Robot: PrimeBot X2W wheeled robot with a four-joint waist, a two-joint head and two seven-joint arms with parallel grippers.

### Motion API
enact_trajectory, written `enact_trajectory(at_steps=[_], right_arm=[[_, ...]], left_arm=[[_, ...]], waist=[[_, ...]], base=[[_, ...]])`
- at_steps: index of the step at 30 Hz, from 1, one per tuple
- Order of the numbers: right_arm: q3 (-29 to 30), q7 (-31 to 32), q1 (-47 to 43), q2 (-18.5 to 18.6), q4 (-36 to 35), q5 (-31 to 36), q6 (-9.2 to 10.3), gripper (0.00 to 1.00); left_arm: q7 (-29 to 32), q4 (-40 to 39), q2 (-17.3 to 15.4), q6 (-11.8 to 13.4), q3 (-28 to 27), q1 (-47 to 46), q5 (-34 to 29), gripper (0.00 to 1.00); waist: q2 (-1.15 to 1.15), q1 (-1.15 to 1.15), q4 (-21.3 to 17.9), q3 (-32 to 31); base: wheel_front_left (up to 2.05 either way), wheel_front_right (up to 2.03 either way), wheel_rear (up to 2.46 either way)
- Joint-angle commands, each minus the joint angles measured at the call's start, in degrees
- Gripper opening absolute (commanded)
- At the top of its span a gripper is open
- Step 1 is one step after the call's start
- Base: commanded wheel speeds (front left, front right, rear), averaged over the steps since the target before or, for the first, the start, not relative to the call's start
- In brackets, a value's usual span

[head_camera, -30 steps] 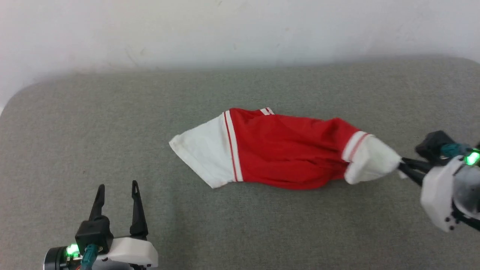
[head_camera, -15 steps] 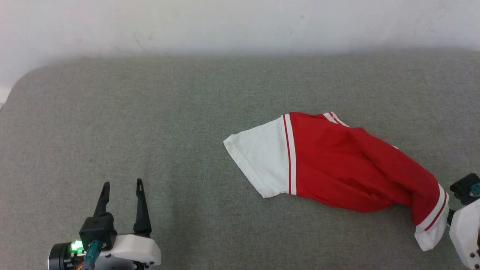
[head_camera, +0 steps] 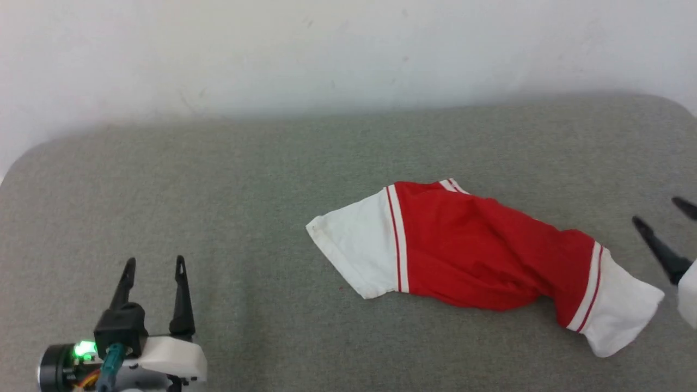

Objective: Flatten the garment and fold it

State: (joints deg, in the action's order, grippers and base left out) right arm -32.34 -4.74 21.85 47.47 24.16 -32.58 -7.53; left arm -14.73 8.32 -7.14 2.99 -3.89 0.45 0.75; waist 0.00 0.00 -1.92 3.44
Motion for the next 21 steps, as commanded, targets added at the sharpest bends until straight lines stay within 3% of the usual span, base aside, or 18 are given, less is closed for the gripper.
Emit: enact_trajectory(at_steps=[1, 6, 13, 19, 21], right_arm=[[5.0, -0.6, -2.9, -1.1, -3.2, 2.2, 0.04, 1.00], [16.5, -2.9, -7.8, -6.0, -11.2, 6.9, 0.04, 1.00], [31.5, -8.6, -15.0, -20.8, -22.7, 16.1, 0.04, 1.00], [35.8, -10.2, -18.3, -33.5, -30.1, 19.2, 0.04, 1.00], [35.4, -10.2, -19.3, -35.8, -30.9, 18.4, 0.04, 1.00]], left_arm=[[-0.3, 0.0, -1.3, -0.7, -0.2, -1.7, -0.7, 1.00], [-0.3, 1.1, -3.3, -2.1, 0.3, -4.6, -0.8, 1.00], [-0.3, 7.0, -5.8, -5.7, 3.2, -13.4, -1.1, 1.00], [3.6, 13.7, -6.8, -8.7, 7.2, -22.5, -0.9, 1.00], [5.9, 15.5, -7.5, -9.6, 9.8, -25.5, -1.2, 1.00]], waist=[[0.00, 0.00, -1.6, -1.5], [0.00, 0.00, -2.2, -1.7], [0.00, 0.00, -2.3, -1.3], [0.00, 0.00, -2.1, 0.3], [0.00, 0.00, -2.0, 1.0]], base=[[0.00, 0.00, 0.00], [0.00, 0.00, 0.00], [0.00, 0.00, 0.00], [0.00, 0.00, 0.00], [0.00, 0.00, 0.00]])
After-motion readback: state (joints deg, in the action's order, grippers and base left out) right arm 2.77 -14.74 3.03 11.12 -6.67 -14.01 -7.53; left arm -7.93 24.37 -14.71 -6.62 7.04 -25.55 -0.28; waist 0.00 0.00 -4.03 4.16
